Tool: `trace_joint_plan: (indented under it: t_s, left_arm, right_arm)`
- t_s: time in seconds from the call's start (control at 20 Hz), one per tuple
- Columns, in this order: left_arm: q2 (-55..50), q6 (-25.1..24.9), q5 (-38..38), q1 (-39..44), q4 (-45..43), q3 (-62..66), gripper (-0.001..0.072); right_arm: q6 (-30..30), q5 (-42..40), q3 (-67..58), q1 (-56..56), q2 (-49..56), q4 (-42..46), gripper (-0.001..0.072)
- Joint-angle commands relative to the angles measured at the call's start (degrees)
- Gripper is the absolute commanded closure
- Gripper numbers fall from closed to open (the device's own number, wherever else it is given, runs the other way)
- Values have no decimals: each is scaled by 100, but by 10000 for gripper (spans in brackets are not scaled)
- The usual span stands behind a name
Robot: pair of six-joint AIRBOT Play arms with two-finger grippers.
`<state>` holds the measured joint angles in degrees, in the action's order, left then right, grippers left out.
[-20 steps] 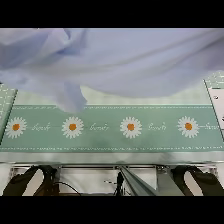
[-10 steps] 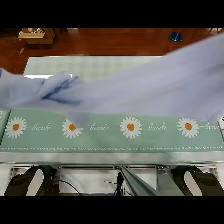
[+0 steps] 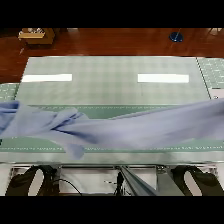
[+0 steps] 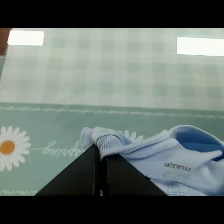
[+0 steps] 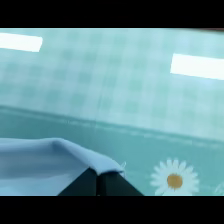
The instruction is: Fold the shirts.
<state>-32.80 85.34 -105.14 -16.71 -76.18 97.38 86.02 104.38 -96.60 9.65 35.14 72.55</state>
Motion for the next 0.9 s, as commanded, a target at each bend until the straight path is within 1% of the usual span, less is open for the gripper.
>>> trace_joint_plan:
  t_s: [0.0,0.05,0.15,0.25,0.35,0.45,0.6,0.7,0.8,0.85]
  left_arm:
    - [122,31,-42,223,404,-1460,685]
    - [120,142,-37,286,584,-2000,685]
    - [120,149,146,330,804,-2975,685]
    - [116,129,575,328,879,-3882,685]
    - [72,50,1150,330,964,-4730,684]
    - [-59,-129,1919,328,1097,-5534,684]
    - [-487,-516,3230,330,1519,-6304,684]
    - [-1003,-787,3991,330,1888,-6533,684]
    - [-1591,-1043,4483,356,2197,-6531,684]
    - [-1847,-1191,4697,404,2326,-6524,684]
  right_arm:
    - [-22,195,1088,-7,7,-120,704]
    - [-83,190,1665,-7,44,-256,704]
    - [-251,-68,2708,-7,168,-341,704]
    - [-422,-881,3602,-7,398,-345,703]
    - [-584,-1742,4105,-7,774,-343,703]
    - [-750,-2520,4256,-7,1263,-348,703]
    - [-802,-3447,4256,-7,2017,-402,703]
    - [-955,-3755,4256,-7,2531,-750,703]
    - [-1132,-3912,4256,-50,2977,-1097,703]
    - [-1143,-4019,4256,-120,3193,-1137,703]
